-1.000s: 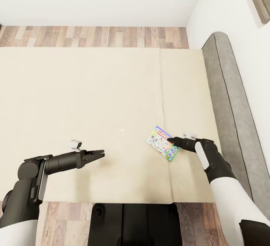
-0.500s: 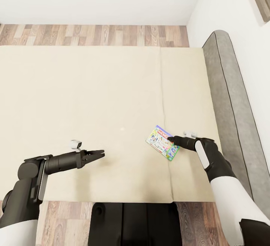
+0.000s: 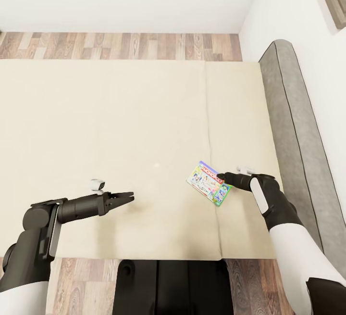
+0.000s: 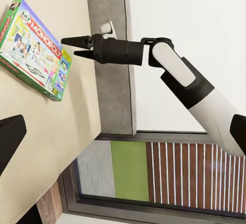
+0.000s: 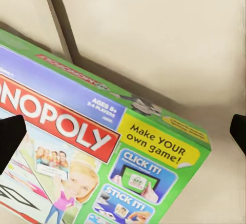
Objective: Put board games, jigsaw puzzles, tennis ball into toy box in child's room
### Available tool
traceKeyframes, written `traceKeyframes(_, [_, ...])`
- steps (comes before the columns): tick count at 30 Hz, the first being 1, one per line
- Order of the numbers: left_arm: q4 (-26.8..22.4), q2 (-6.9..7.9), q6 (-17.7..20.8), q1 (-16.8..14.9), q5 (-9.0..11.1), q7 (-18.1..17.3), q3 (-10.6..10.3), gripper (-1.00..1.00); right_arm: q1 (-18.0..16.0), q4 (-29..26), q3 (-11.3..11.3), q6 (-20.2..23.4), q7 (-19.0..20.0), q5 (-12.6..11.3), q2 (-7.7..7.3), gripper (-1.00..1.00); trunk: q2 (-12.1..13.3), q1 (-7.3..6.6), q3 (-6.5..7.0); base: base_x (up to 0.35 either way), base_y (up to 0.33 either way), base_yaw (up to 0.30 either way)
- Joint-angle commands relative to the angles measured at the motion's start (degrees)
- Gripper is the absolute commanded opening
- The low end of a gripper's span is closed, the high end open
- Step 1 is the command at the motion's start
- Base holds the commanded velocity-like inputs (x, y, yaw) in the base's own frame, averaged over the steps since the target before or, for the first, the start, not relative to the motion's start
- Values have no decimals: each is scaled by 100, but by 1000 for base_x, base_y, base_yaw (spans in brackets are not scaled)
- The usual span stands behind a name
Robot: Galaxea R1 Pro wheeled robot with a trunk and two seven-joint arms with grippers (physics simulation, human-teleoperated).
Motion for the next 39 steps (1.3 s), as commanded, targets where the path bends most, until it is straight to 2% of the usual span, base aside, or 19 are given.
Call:
traceKeyframes(1, [-5, -2, 59, -3, -47, -45, 5, 100, -2, -4, -14, 29, 27, 27, 1, 100, -9, 3, -5, 0, 0, -5])
traceKeyframes(17, [-5, 1, 59, -3, -47, -45, 5, 100, -3, 20, -6, 7, -27, 20, 3, 100, -9, 3, -6, 0, 0, -1])
traceKeyframes(39, [-5, 1, 59, -3, -47, -45, 5, 100, -3, 33, -6, -22, -28, 9, 9, 100, -9, 3, -119, 0, 0, 0])
